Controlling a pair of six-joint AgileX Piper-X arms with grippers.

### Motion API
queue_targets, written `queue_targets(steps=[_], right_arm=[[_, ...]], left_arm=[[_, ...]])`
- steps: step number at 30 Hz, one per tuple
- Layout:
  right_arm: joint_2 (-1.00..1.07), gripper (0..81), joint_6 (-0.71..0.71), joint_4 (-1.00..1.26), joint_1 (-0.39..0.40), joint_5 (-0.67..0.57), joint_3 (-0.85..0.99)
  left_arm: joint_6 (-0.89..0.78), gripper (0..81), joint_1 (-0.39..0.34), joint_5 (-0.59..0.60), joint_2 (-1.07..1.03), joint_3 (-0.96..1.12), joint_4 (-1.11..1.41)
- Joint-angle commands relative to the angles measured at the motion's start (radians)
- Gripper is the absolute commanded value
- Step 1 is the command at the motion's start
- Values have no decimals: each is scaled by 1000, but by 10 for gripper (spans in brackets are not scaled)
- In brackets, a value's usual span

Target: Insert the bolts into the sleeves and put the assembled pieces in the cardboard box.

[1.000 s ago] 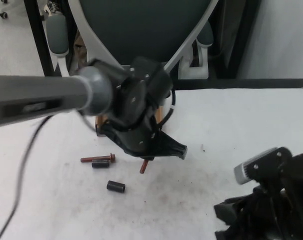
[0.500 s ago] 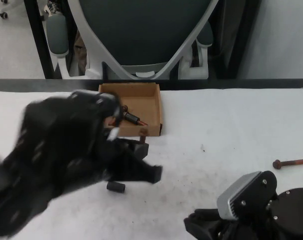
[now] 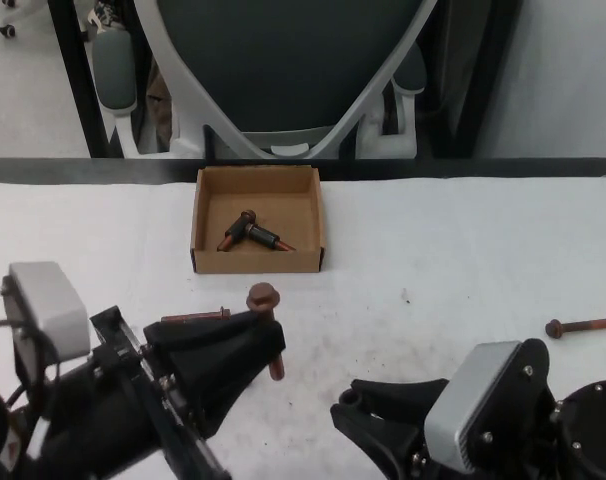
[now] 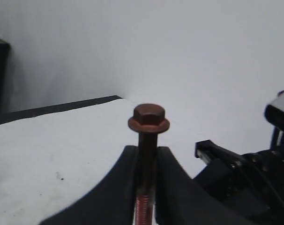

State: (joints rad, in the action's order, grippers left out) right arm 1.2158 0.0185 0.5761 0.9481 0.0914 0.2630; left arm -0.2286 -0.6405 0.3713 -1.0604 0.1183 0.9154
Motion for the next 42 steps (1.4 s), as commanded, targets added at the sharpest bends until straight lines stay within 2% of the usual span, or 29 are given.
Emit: queue_targets(steps=[1,15,26,42], right_arm=[[16,3,19,48,3,-9,1],[101,3,98,224,3,-188,1],[101,3,124,326,3,-234,1],[101,3,124,395,4,-234,1]], left_arm=[[7,4,2,107,10,-13,103],[-143,4,2,75,11,-17,167],[-227,4,2,80,11,-17,167],[-183,4,2,115,11,-21,144]])
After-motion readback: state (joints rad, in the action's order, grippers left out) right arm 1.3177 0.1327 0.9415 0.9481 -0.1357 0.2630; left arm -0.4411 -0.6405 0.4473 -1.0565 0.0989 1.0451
